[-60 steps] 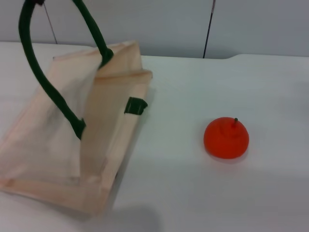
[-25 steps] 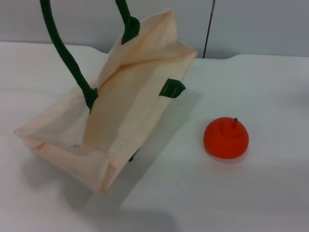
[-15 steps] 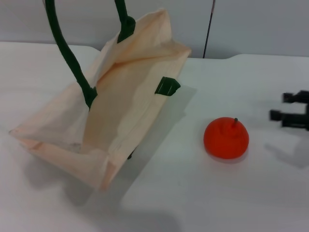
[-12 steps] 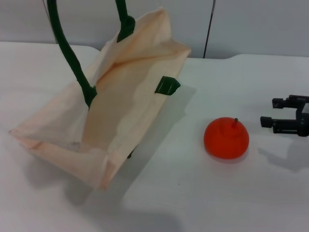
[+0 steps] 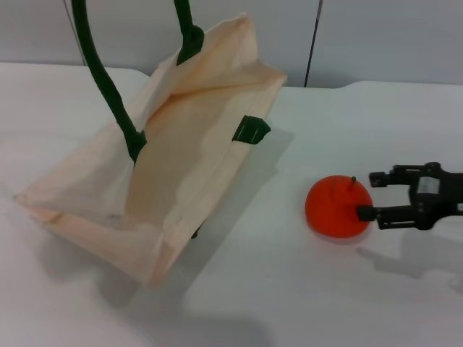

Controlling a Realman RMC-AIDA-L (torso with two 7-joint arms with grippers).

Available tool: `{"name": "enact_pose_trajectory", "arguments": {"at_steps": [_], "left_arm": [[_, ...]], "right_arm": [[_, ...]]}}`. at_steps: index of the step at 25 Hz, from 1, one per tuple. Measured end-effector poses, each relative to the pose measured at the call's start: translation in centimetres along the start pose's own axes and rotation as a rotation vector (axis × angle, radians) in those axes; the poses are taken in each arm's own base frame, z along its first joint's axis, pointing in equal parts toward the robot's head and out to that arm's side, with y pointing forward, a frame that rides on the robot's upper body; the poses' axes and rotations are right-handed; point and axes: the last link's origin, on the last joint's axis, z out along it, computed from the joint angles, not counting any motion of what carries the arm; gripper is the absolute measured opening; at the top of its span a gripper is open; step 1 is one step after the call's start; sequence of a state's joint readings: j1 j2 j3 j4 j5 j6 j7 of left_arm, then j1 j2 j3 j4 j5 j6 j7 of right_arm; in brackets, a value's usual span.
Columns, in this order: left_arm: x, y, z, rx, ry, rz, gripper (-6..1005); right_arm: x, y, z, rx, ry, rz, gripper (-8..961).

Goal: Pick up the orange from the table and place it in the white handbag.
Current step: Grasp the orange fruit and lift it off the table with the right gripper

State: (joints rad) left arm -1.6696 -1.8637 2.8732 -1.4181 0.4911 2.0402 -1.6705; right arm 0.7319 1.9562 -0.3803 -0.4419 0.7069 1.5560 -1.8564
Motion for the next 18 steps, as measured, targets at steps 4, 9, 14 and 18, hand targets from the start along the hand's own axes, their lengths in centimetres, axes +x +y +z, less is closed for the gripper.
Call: {"name": "enact_pose_trajectory", "arguments": {"at_steps": [4,9,14,18], "left_arm": [[0.0,0.0,0.0,-0.001,0.002,0.001,119],[0.3,0.2,0.0,0.000,0.010,0.005,119],[0.4,0.2,0.0,-0.001,0.010,0.007,119],[0.2,0.2,0.1,-0.003,0.006,0.005,120]], "right_arm": [[-0.5,-0.2,1.8,0.018,0.018,-0.023,802],[-0.6,-0.1,3.2,0.013,0.073,-0.044,798],[-0.3,-0.4,3.6,0.038,0.096,-0.054,794],[-0.2,-0.7,3.7,0.064,0.099,-0.080,760]]}}
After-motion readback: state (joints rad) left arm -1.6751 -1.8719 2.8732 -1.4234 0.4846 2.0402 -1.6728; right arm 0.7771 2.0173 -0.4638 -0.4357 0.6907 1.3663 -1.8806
